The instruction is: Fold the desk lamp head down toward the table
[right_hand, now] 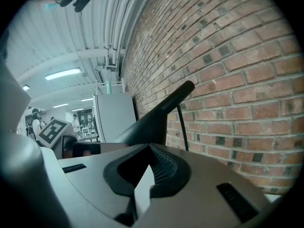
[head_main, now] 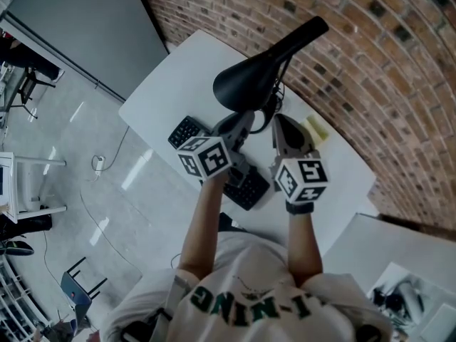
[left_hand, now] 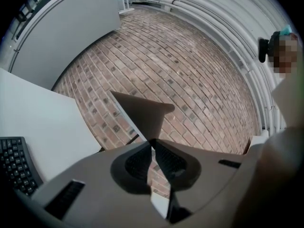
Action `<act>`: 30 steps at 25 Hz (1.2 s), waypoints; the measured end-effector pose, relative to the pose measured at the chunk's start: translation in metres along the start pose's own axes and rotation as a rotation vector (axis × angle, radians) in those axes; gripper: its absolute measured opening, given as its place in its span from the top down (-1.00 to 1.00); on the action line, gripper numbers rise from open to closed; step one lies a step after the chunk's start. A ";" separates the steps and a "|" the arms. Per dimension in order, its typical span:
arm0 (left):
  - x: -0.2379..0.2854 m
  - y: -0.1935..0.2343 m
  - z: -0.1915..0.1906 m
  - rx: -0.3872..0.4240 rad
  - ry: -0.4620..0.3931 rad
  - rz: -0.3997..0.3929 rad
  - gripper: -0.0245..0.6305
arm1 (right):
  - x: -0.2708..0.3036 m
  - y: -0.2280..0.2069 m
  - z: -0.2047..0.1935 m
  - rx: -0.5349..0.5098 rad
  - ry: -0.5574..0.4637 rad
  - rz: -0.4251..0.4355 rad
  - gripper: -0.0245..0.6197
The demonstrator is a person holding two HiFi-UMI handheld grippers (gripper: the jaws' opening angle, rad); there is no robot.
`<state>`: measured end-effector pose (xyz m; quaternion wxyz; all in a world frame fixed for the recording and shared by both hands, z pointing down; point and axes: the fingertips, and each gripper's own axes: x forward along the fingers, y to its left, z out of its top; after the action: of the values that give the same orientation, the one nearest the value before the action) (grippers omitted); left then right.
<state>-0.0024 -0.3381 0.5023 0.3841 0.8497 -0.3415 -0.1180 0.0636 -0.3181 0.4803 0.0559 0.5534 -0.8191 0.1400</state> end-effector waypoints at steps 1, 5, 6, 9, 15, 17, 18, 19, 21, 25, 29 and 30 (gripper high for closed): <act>0.001 0.001 -0.001 -0.003 0.002 0.000 0.86 | 0.000 -0.001 -0.001 0.001 0.001 0.000 0.93; 0.005 0.004 -0.005 -0.019 0.009 -0.007 0.85 | 0.002 -0.004 -0.003 0.005 0.005 -0.004 0.93; 0.006 0.005 -0.006 -0.024 0.011 -0.009 0.85 | 0.002 -0.006 -0.003 0.005 0.007 -0.006 0.93; 0.009 0.008 -0.010 -0.040 0.019 -0.012 0.85 | 0.002 -0.009 -0.005 0.010 0.010 -0.013 0.93; 0.016 0.014 -0.018 -0.072 0.026 -0.023 0.84 | 0.002 -0.017 -0.007 0.017 0.012 -0.025 0.93; 0.019 0.016 -0.021 -0.084 0.029 -0.028 0.84 | 0.002 -0.020 -0.008 0.017 0.013 -0.028 0.93; 0.020 0.017 -0.022 -0.089 0.030 -0.030 0.84 | 0.002 -0.021 -0.008 0.017 0.012 -0.031 0.93; 0.022 0.018 -0.023 -0.094 0.031 -0.034 0.84 | 0.001 -0.022 -0.008 0.016 0.011 -0.033 0.93; 0.025 0.018 -0.025 -0.104 0.033 -0.042 0.84 | 0.001 -0.023 -0.008 0.016 0.010 -0.035 0.93; 0.032 0.026 -0.033 -0.126 0.042 -0.039 0.83 | 0.001 -0.028 -0.009 0.015 0.006 -0.044 0.93; 0.039 0.030 -0.039 -0.150 0.050 -0.048 0.83 | 0.001 -0.033 -0.009 0.016 0.003 -0.056 0.93; 0.041 0.028 -0.039 -0.151 0.051 -0.054 0.82 | 0.002 -0.034 -0.009 0.017 0.004 -0.058 0.93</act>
<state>0.0321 -0.3569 0.5520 0.4523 0.8300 -0.2984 -0.1319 0.0942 -0.3288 0.4952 0.0569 0.5772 -0.8014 0.1461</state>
